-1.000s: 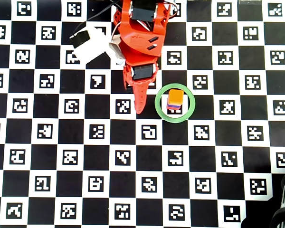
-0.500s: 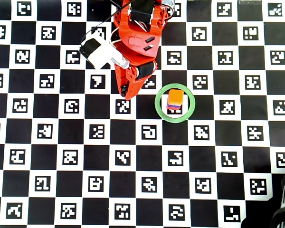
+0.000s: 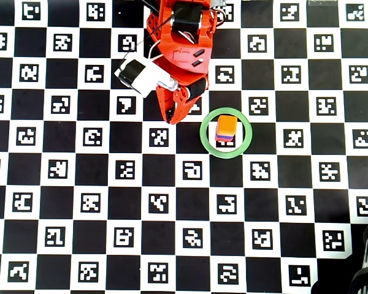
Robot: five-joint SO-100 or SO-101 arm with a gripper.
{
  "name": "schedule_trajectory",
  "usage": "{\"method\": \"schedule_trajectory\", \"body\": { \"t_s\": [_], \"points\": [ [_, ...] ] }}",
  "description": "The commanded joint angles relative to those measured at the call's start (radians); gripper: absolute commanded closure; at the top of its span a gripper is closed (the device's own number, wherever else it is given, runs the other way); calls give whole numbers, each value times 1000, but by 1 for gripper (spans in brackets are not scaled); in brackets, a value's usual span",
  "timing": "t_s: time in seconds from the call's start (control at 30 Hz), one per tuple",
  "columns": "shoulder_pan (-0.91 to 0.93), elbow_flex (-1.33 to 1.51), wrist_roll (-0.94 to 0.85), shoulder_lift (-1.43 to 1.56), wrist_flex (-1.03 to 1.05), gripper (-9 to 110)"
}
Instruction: Grab the red cube then put it in the green circle then put the blue cube on top and finally the orange cube on top
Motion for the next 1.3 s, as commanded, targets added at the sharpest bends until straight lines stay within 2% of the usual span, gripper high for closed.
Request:
{"method": "schedule_trajectory", "body": {
  "t_s": [0.0,0.5,0.63,0.73,0.9,1.03,1.27],
  "points": [
    [-5,40,-34,75,-51,107],
    [-11,198,-341,201,2,107],
    [-12,227,-364,218,25,107],
    [-23,275,-460,267,97,107],
    [-29,276,-437,345,218,107],
    [-25,276,-575,370,314,107],
    [-17,276,-603,385,407,107]
  ]
}}
